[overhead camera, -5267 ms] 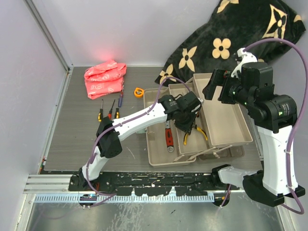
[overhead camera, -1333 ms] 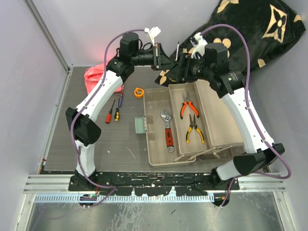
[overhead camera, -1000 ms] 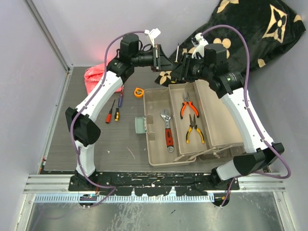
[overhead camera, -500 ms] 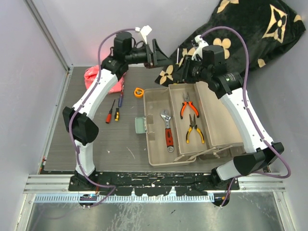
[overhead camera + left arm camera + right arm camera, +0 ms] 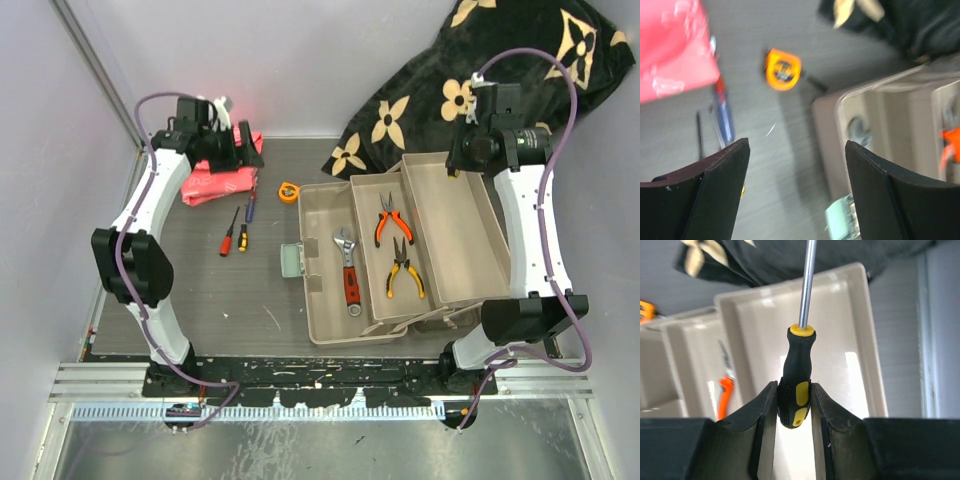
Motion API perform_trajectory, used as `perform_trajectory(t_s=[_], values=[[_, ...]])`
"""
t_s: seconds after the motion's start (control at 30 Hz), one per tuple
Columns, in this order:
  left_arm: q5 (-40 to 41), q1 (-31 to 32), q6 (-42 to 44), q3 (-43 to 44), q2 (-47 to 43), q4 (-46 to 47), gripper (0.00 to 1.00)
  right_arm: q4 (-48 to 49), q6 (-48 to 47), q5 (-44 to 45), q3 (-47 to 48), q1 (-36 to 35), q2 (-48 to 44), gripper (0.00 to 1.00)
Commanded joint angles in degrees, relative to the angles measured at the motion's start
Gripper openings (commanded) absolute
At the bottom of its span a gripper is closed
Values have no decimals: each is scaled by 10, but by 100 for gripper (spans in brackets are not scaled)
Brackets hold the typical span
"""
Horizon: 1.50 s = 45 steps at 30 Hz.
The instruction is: Pack the tool kit
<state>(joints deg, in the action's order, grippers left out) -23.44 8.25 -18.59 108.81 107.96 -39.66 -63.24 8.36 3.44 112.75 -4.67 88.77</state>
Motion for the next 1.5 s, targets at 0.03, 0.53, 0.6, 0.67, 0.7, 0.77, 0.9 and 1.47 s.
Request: perform_trajectory(t_s=[0.03,0.53,0.6,0.67,0.7,0.77,0.9,1.47], values=[[107,12,118,-91,-79,-109,77,-47,-62,85,-46,2,-12,1],[185,10,115,-187,-99,-157,80,-75,-82,213,-148,3,-28,1],[201,10,116,-188,-91,-156,80,-78,-81,213,-158,2,-31,1],[223,9,117,-187,-80,-157,81,-79,-81,207,-170,2,-36,1],[235,10,119,-186,-73,-158,81,-80,-81,205,-176,2,-39,1],[256,10,124,-183,-58,-158,81,-83,-80,198,-184,2,-44,1],[280,9,145,-181,-24,-154,80,-86,-77,191,-193,2,-51,2],[329,6,176,-172,91,-97,60,-87,-71,174,-224,2,-80,25]])
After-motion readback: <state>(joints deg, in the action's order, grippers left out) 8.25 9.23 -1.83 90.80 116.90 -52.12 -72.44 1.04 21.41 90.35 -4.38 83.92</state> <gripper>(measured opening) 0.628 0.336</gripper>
